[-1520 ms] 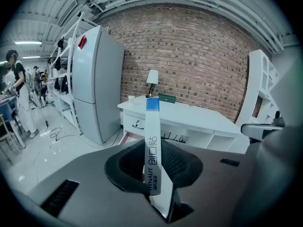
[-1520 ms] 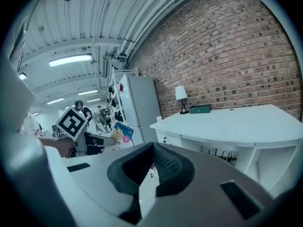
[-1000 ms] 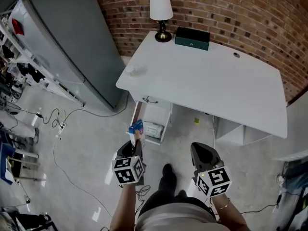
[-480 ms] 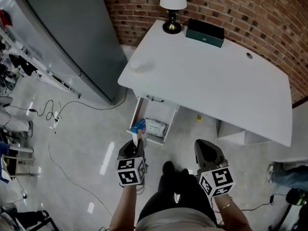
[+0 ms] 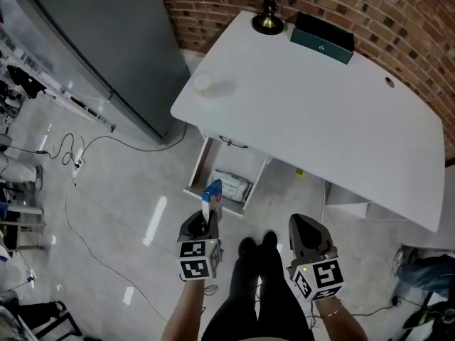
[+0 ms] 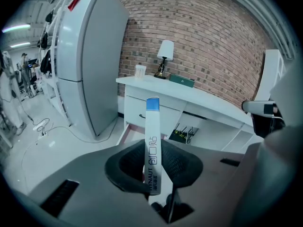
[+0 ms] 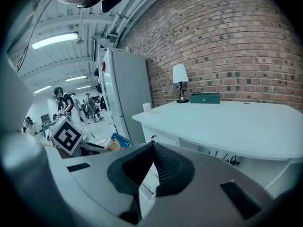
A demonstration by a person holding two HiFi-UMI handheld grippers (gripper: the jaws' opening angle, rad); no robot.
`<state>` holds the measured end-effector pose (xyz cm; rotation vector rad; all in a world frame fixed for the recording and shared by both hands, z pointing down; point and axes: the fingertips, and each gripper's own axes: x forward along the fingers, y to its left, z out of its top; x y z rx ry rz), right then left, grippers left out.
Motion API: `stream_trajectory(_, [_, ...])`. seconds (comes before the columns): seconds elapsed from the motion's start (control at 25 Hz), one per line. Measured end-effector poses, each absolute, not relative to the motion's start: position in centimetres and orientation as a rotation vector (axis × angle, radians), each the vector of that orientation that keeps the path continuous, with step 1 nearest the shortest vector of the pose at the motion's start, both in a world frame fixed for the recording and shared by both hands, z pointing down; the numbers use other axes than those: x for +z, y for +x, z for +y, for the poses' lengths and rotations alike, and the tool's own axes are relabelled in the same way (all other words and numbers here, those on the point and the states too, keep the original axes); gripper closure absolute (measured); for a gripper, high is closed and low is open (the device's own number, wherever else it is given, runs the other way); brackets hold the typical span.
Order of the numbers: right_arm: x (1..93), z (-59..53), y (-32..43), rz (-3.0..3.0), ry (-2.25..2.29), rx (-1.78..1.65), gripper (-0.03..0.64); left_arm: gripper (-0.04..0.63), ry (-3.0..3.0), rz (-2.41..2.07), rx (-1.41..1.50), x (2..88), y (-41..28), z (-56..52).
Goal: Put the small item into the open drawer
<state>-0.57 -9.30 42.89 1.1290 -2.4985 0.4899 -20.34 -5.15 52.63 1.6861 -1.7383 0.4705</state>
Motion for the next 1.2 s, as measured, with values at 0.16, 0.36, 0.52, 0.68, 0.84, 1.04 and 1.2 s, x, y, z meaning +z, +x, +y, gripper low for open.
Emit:
stream_trajectory(0.16, [46.2,-10.3,-1.3,-2.494,1.122,0.498,0.609,0.497,1.678,-1.708,0.487,56.2,-19.6,-6.2])
stream_trajectory(0.36, [51.2,-10.8,-1.8,-2.491,1.094,0.544,0.609,0.497,1.690,-1.688,0.518,61.1,-18.3,-8.0])
stream_trajectory(0.52, [54.6,-11.2,-2.1,-2.492,1.064,0.534,0.609,0.497,1.682,-1.672,0.539,64.9,-17.5,-9.6])
stream_trajectory(0.68, [57.6,-11.5,-2.2,-2.487,1.052,0.549,0.609,0.497,1.695,-1.654,0.593,68.2,-16.8,-10.5])
stream_trajectory(0.84, [60.0,-11.8,-2.2,-2.484,1.040,0.588,0.609,0.497,1.701,-1.638,0.630,71.3,-16.1,-11.3])
stream_trajectory(1.04, [62.7,-11.7,-2.6,-2.479,1.022,0.597,0.609,0.497,1.669,-1.634,0.635,75.2,-15.9,-12.0])
stream_trajectory(1.2, [64.5,-11.0,-2.9,-2.482,0.988,0.576,0.609,0.497,1.673,-1.635,0.648,77.4,-15.7,-12.5])
